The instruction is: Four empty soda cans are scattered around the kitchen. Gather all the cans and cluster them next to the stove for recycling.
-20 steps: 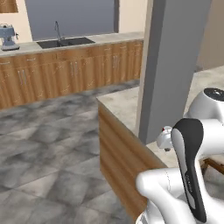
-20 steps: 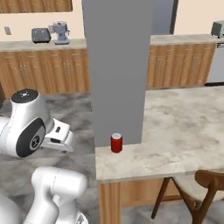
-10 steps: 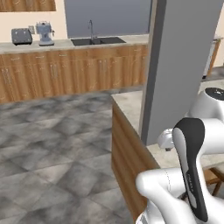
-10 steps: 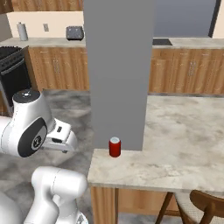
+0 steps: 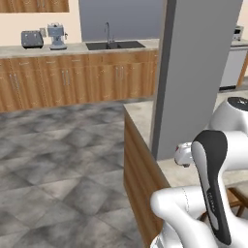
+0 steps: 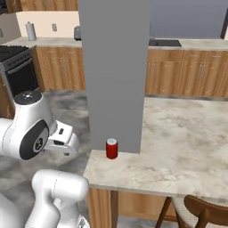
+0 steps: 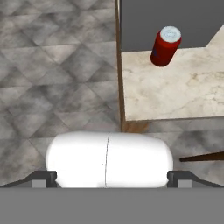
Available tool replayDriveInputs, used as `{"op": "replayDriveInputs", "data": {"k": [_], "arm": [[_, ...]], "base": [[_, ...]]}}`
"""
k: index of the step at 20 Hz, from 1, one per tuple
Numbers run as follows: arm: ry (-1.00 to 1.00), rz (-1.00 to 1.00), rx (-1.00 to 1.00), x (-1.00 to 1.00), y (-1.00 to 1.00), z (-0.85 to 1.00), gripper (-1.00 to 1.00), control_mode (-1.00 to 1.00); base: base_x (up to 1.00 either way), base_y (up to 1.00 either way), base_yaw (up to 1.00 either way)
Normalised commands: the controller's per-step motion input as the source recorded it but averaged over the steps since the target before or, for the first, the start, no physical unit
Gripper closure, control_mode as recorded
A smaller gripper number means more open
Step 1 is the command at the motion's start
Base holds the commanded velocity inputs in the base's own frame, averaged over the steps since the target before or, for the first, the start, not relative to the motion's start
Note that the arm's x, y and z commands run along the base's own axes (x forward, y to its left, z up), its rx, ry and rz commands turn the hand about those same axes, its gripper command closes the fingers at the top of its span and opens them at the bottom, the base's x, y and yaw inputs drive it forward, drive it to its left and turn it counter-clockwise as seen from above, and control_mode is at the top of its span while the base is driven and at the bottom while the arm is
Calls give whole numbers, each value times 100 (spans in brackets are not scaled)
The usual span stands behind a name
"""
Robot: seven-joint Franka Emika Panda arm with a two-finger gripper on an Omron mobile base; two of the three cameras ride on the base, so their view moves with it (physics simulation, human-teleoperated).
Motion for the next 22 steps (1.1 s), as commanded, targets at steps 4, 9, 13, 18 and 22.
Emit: {"op": "replayDriveInputs", "data": {"k": [4,9,13,18,22], "arm": [[0,0,0,0,0,0,-100,100],[0,0,0,0,0,0,-100,100],[0,0,0,0,0,0,-100,100],[0,0,0,0,0,0,-100,100],[0,0,0,0,0,0,-100,100]], "base": [[-9,-16,0],[0,-24,0],[0,-44,1],[2,-23,0],[17,-10,0]]}}
